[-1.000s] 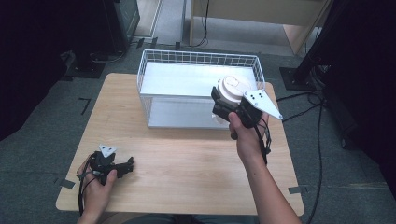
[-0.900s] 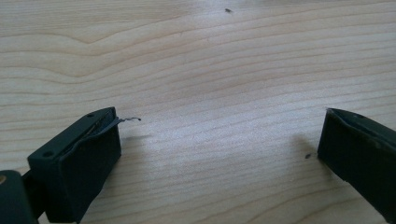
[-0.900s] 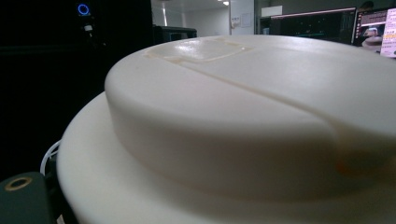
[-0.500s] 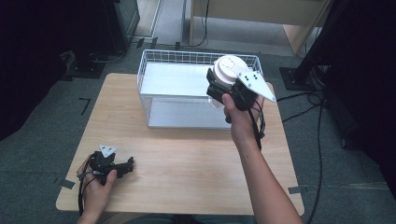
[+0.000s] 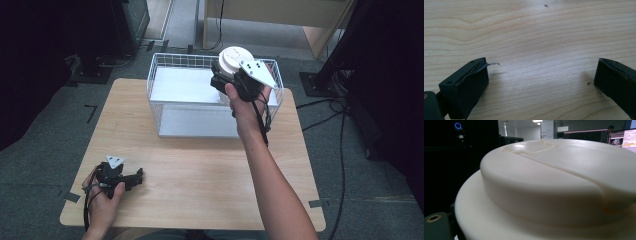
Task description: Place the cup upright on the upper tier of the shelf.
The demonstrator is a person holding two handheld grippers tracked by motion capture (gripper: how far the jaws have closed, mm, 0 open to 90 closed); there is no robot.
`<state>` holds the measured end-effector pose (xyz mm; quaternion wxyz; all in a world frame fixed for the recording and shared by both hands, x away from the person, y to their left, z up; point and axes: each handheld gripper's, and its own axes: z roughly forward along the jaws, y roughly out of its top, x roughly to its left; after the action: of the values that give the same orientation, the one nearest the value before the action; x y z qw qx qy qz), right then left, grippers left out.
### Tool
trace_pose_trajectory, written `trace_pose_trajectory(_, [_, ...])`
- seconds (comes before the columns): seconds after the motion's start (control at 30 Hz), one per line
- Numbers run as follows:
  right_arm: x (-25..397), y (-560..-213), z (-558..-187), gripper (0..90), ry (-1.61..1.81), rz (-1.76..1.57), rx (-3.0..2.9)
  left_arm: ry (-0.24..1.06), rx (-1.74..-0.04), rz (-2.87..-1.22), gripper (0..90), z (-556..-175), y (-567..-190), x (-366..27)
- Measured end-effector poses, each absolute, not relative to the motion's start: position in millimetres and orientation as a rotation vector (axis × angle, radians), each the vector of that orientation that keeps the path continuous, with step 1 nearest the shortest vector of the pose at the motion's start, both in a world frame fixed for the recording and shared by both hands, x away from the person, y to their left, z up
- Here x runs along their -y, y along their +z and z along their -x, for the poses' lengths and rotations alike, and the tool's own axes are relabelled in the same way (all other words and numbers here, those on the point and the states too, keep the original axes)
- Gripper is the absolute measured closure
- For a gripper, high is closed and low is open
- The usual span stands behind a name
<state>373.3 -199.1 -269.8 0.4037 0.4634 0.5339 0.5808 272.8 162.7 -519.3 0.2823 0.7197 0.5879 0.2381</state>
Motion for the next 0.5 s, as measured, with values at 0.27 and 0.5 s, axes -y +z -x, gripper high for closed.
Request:
trace_pose_trajectory(0.27, [190, -263, -402, 7.5, 1.436, -1.183, -1.335, 0.633, -1.564, -1.937, 0.0, -271, -519, -163])
trace_pose_trajectory(0.5, [187, -263, -428, 7.5, 1.421, -1.229, -1.322, 0.633, -1.561, -1.936, 0.0, -270, -519, -163])
